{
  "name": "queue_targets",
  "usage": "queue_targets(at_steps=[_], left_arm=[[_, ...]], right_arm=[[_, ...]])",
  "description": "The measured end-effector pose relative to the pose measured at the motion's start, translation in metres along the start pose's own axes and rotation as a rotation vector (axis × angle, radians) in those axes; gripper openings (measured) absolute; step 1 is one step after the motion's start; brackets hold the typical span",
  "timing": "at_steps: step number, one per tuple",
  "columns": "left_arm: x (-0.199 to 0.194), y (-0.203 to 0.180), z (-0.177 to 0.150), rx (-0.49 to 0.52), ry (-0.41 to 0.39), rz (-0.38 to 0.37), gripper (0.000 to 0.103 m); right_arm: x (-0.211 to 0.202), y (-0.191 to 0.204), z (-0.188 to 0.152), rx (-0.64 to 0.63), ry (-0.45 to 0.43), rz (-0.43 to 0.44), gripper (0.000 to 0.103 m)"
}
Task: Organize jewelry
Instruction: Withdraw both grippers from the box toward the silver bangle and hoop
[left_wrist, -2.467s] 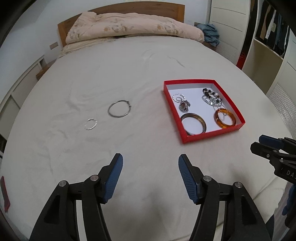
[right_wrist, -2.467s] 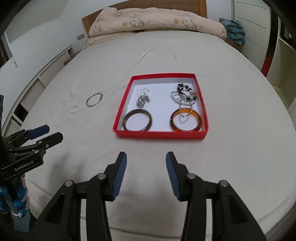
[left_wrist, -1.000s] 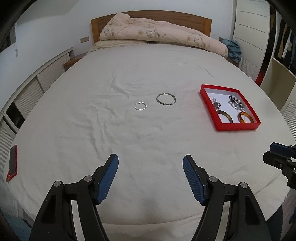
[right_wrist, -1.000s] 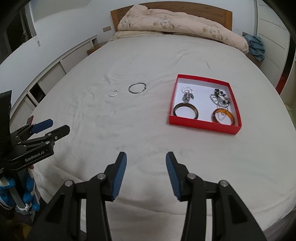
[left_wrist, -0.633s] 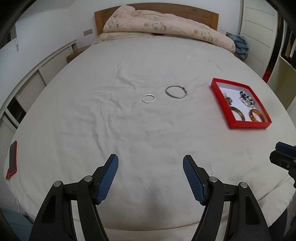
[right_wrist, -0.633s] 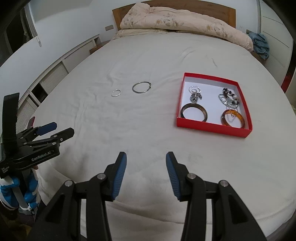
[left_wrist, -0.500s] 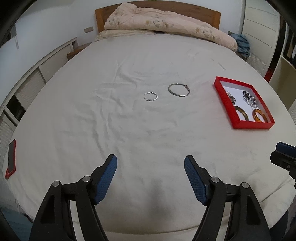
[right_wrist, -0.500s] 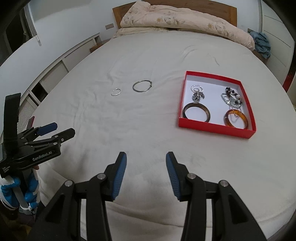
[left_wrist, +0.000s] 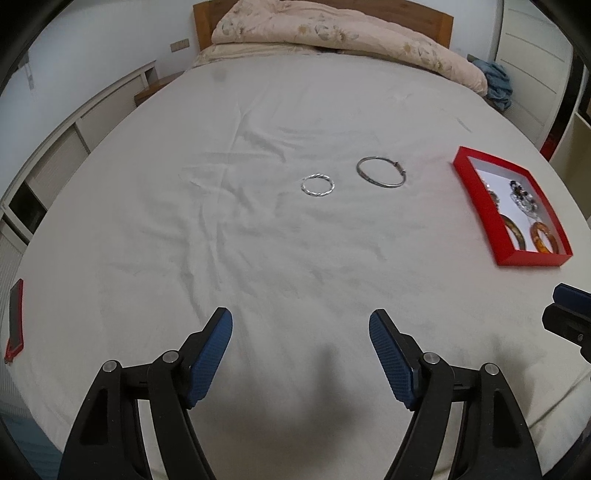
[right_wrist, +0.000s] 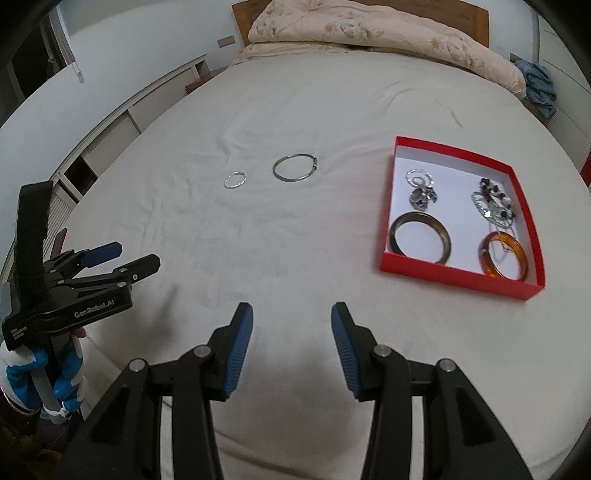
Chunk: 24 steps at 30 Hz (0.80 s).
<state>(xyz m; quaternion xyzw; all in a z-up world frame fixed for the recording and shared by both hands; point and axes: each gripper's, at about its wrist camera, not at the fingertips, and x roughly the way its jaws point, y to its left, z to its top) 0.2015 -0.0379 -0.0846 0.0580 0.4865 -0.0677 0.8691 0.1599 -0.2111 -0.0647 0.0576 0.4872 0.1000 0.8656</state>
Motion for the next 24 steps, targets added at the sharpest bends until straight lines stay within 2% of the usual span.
queue_targets(at_steps=[13,24], left_arm=[[0.045,0.018,0.026,-0.016,0.036,-0.019,0.075],[0.078,0.034,0.068,-0.045,0.032,-0.041,0.072]], right_arm=[[0.053,0.005,0.042,-0.055,0.044,0.035,0.042],[0.087,-0.005,0.087,-0.084,0.035,0.029,0.042]])
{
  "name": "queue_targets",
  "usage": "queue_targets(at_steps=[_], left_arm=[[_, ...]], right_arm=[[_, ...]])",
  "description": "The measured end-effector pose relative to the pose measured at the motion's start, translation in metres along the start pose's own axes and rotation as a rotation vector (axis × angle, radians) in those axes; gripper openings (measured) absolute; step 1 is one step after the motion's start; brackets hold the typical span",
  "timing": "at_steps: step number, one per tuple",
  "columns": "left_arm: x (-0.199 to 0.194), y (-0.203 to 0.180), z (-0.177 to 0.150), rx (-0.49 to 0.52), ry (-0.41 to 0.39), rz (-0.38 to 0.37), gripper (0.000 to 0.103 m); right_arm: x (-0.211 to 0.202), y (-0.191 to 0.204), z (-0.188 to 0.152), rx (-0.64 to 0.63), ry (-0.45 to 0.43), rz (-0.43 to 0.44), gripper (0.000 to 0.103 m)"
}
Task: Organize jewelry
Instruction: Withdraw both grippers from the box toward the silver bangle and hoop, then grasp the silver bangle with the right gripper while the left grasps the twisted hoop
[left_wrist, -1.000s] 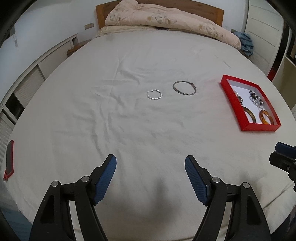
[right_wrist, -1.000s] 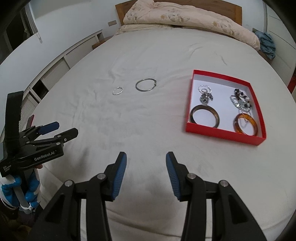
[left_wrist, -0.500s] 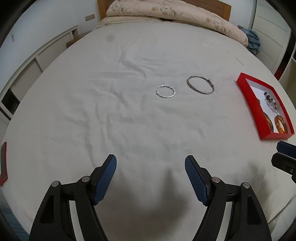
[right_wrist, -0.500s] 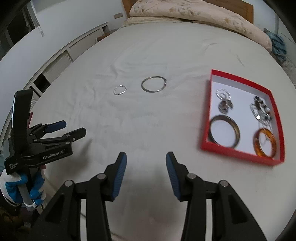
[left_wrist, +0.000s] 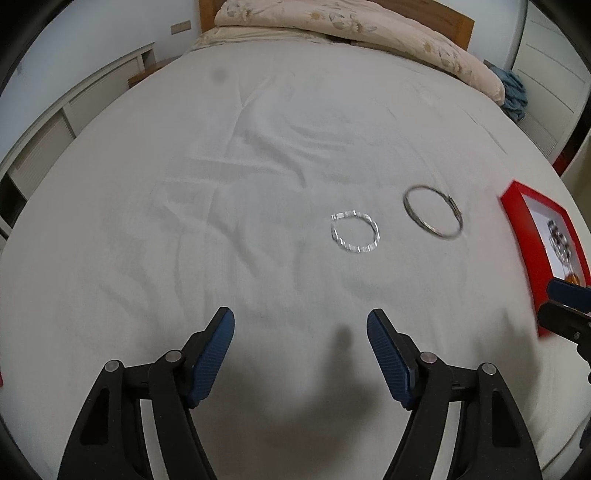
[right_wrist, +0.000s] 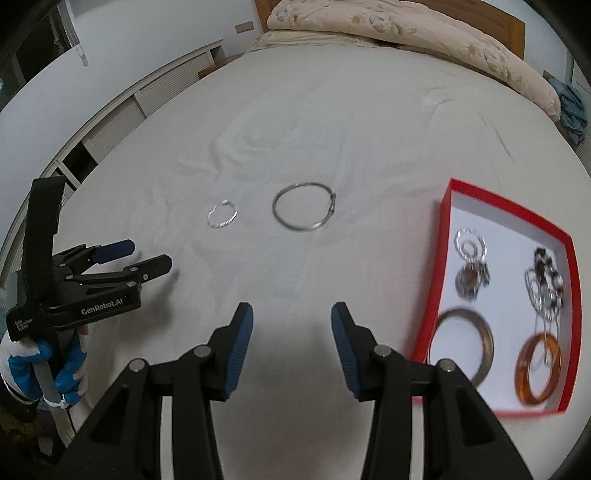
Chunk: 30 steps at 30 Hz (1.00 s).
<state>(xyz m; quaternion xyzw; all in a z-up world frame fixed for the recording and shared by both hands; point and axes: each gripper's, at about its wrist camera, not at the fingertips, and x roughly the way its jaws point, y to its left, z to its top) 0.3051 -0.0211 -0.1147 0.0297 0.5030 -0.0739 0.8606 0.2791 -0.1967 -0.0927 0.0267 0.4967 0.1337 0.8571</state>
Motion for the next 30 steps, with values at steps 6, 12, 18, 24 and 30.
queue_targets(at_steps=[6,12,18,24,30], left_arm=[[0.014,-0.002,0.022,0.011,-0.012,0.0,0.072],[0.025,-0.01,0.039,0.028,-0.025,-0.008,0.071],[0.036,-0.015,0.047,0.038,-0.028,-0.016,0.068],[0.049,-0.019,0.048,0.053,-0.008,-0.017,0.06],[0.055,-0.023,0.046,0.079,-0.009,-0.013,0.059]], right_arm=[[0.014,-0.008,0.023,-0.005,-0.013,-0.008,0.042],[0.028,-0.015,0.043,-0.007,-0.025,-0.011,0.042],[0.044,-0.021,0.06,-0.009,-0.031,-0.016,0.042],[0.064,-0.024,0.071,-0.019,-0.006,-0.021,0.042],[0.088,-0.027,0.077,-0.024,0.036,-0.044,0.042]])
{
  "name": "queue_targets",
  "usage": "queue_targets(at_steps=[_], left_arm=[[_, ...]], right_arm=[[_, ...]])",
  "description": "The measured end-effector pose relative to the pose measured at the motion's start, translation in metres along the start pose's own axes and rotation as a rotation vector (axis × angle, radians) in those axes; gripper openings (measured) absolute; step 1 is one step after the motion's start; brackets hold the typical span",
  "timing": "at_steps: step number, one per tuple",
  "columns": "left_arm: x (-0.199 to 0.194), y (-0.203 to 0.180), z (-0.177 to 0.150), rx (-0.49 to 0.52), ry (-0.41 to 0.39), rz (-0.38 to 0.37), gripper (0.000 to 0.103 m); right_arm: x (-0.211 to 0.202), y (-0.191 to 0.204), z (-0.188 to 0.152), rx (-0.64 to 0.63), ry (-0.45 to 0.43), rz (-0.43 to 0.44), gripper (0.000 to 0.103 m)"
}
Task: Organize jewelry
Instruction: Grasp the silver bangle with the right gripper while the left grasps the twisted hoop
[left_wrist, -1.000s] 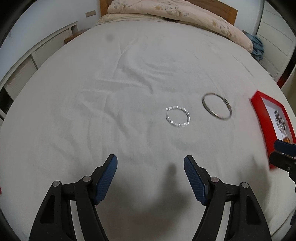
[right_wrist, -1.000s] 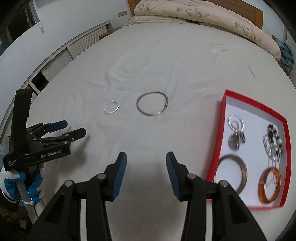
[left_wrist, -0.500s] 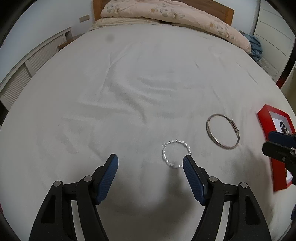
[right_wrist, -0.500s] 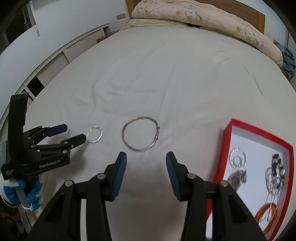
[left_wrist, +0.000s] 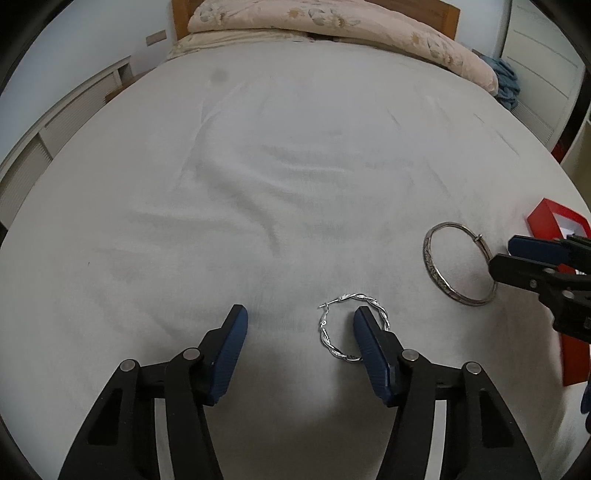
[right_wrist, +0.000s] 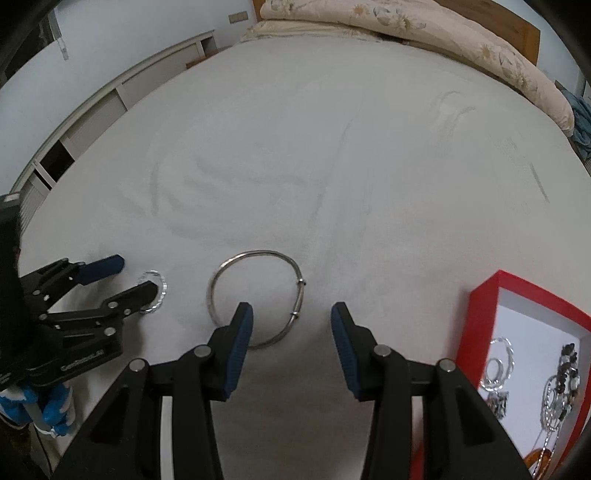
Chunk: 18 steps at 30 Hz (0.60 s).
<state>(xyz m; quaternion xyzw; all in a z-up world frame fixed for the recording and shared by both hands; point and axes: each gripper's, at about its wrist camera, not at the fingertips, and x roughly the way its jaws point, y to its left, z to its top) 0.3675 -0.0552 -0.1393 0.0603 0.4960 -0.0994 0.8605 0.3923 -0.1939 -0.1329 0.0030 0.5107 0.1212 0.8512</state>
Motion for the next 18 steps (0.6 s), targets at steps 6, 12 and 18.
queue_targets(at_steps=[6,12,18], left_arm=[[0.004,-0.002,-0.001,0.044,-0.003,0.01,0.058],[0.006,-0.003,0.0,0.064,-0.022,0.023,0.054],[0.006,-0.009,-0.001,0.084,-0.038,0.023,0.037]], right_arm=[[0.017,-0.001,0.007,-0.012,0.017,-0.01,0.041],[0.029,0.006,0.013,-0.045,0.019,-0.022,0.031],[0.036,0.014,0.013,-0.088,0.018,-0.01,0.012]])
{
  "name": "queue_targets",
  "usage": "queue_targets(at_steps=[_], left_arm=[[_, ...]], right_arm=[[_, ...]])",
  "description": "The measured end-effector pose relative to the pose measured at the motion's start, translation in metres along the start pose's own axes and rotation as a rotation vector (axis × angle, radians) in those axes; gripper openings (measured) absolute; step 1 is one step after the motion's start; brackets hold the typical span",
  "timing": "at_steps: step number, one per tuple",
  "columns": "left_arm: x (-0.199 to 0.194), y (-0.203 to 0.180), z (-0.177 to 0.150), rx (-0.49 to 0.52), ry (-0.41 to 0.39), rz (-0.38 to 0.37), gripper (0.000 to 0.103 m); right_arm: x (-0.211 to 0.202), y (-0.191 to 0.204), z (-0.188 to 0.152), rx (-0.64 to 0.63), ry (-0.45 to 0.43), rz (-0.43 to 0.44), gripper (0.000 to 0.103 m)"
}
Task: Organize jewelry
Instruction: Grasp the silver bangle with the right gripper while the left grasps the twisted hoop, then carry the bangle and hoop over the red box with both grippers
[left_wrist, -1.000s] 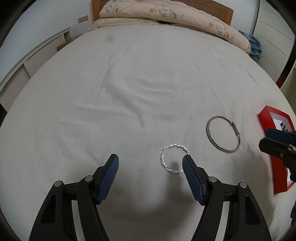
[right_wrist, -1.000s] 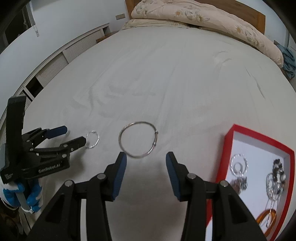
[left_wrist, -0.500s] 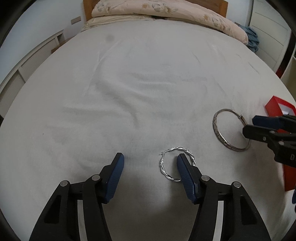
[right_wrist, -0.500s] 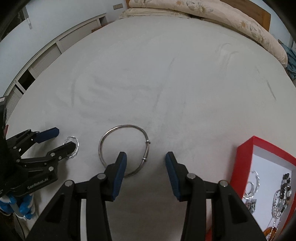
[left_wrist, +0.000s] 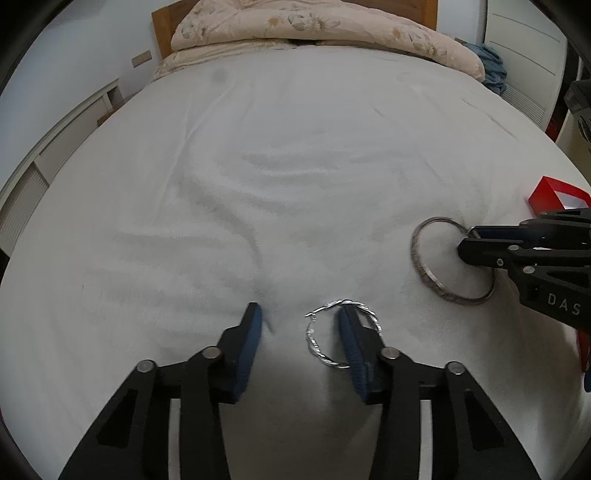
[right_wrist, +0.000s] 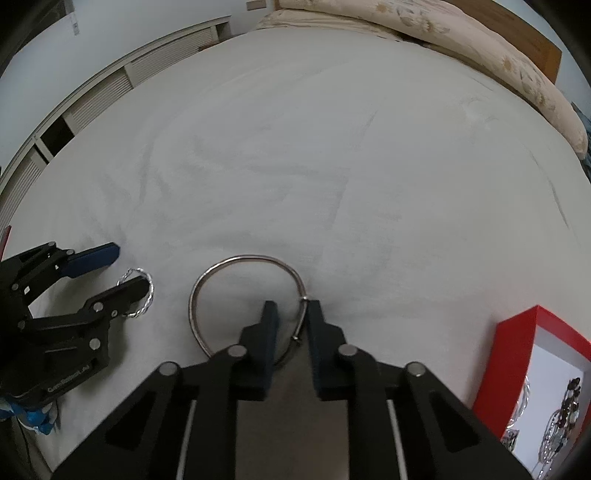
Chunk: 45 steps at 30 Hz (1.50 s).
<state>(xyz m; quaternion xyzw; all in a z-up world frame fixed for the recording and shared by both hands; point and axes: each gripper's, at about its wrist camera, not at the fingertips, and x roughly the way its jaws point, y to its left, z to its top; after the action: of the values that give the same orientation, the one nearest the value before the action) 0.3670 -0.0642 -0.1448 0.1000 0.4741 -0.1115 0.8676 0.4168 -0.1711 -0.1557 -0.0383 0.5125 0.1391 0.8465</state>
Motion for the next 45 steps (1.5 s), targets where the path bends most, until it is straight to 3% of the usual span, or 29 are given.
queue_targets(at_steps=[4,6,20,30,45], left_arm=[[-0.003,-0.004,-0.001,0.012,-0.009,-0.016,0.013],[-0.003,-0.006,-0.001,0.013,-0.012,-0.023,0.008],[-0.017,-0.006,-0.004,0.008,-0.022,-0.013,0.006],[-0.05,0.0,-0.011,0.0,-0.041,0.007,0.006],[-0.104,-0.006,-0.033,-0.014,-0.063,0.015,0.006]], right_arm=[[-0.003,-0.001,-0.003,0.001,-0.015,0.013,0.007],[-0.004,-0.001,-0.003,0.004,-0.024,0.014,0.005],[-0.038,0.012,-0.011,0.026,-0.087,0.0,0.005],[-0.078,0.012,-0.019,0.026,-0.113,-0.005,0.005],[-0.158,0.029,-0.06,0.026,-0.157,-0.036,0.005]])
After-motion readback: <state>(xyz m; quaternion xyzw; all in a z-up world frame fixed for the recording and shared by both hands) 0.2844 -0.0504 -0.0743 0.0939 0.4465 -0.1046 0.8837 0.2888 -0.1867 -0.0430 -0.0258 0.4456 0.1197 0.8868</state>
